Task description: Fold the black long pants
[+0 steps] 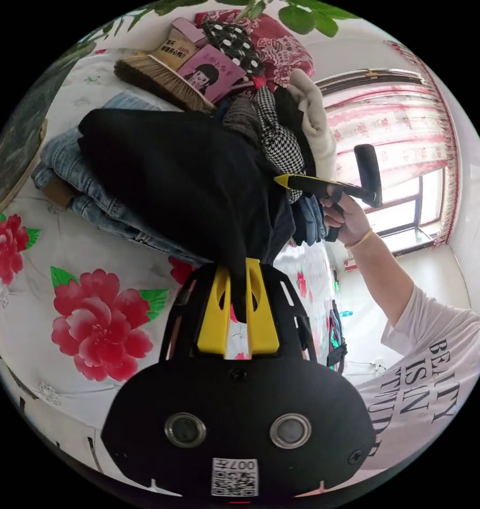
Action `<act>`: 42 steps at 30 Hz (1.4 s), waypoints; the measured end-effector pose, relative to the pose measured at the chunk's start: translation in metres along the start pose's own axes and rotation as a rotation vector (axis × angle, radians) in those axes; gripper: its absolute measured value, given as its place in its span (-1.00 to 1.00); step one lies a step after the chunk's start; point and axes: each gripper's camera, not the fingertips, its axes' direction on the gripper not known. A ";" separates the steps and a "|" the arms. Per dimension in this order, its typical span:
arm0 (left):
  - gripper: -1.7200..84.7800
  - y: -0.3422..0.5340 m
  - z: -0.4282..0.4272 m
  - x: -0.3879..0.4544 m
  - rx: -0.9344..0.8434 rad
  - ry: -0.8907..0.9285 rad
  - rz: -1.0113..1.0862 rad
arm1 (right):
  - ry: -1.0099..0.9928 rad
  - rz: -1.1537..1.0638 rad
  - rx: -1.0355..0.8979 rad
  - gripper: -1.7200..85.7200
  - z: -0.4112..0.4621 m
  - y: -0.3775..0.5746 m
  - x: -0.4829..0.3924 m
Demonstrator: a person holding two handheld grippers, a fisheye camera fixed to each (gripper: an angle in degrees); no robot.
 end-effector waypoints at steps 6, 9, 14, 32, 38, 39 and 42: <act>-0.86 0.005 -0.042 0.072 0.244 -0.027 0.209 | -0.021 -0.123 0.238 -0.97 -0.125 -0.028 -0.056; -0.86 0.016 -0.043 0.093 0.324 -0.120 0.259 | -0.036 -0.163 0.300 -0.97 -0.151 -0.037 -0.067; -0.86 0.024 0.021 0.037 0.276 -0.174 0.050 | -0.056 -0.066 0.236 -0.96 -0.083 -0.063 -0.042; -0.89 0.215 0.247 0.066 -0.434 -0.429 0.562 | 0.060 0.523 -0.191 -0.97 0.112 0.427 -0.090; -0.97 0.283 0.360 0.131 -0.553 -0.537 0.981 | 0.193 0.560 -0.139 -0.97 0.125 0.532 -0.175; -0.98 0.295 0.377 0.141 -0.540 -0.572 1.025 | 0.240 0.583 -0.098 -0.97 0.126 0.543 -0.183; -0.98 0.328 0.416 0.158 -0.548 -0.575 1.071 | 0.300 0.619 -0.001 -0.97 0.129 0.571 -0.199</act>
